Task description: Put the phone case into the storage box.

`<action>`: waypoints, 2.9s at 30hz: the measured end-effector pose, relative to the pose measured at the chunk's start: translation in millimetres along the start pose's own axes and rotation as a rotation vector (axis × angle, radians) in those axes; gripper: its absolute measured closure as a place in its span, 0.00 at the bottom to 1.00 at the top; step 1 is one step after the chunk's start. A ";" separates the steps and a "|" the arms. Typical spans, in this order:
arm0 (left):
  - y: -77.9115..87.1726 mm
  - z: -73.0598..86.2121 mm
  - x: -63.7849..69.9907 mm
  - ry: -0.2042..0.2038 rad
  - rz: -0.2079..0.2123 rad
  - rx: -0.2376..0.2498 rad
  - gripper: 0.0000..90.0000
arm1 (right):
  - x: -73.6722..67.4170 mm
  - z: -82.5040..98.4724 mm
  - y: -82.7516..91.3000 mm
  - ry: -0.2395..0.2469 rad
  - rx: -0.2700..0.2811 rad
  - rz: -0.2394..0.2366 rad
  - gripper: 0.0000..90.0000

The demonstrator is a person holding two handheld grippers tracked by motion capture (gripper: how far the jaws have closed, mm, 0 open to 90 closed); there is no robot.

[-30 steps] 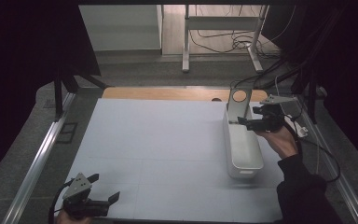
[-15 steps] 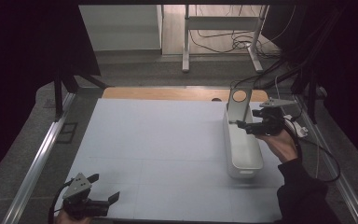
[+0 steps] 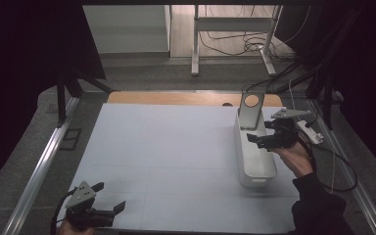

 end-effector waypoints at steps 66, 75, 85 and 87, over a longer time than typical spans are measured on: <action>-0.6 0.2 -0.2 -0.004 -0.004 -0.007 0.00 | -55.2 59.8 25.7 -0.025 -0.017 0.018 0.00; -0.6 0.3 -0.2 -0.005 -0.008 -0.009 0.00 | -60.8 67.0 32.4 -0.029 -0.016 0.024 0.00; -0.7 0.4 -0.3 -0.001 -0.006 -0.010 0.00 | -64.8 71.8 39.0 -0.029 -0.009 0.037 0.00; -0.7 0.5 -0.3 -0.001 -0.007 -0.010 0.00 | -66.3 73.3 41.9 -0.032 -0.006 0.049 0.00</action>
Point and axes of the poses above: each handheld gripper's, and its own axes: y roughly backward along the jaws, z roughly out of its underside, x roughly to its right, the point moved 6 cm from there along -y, roughly forward along the jaws, and after that the axes turned 14 degrees about -z, right-handed, at the moved point
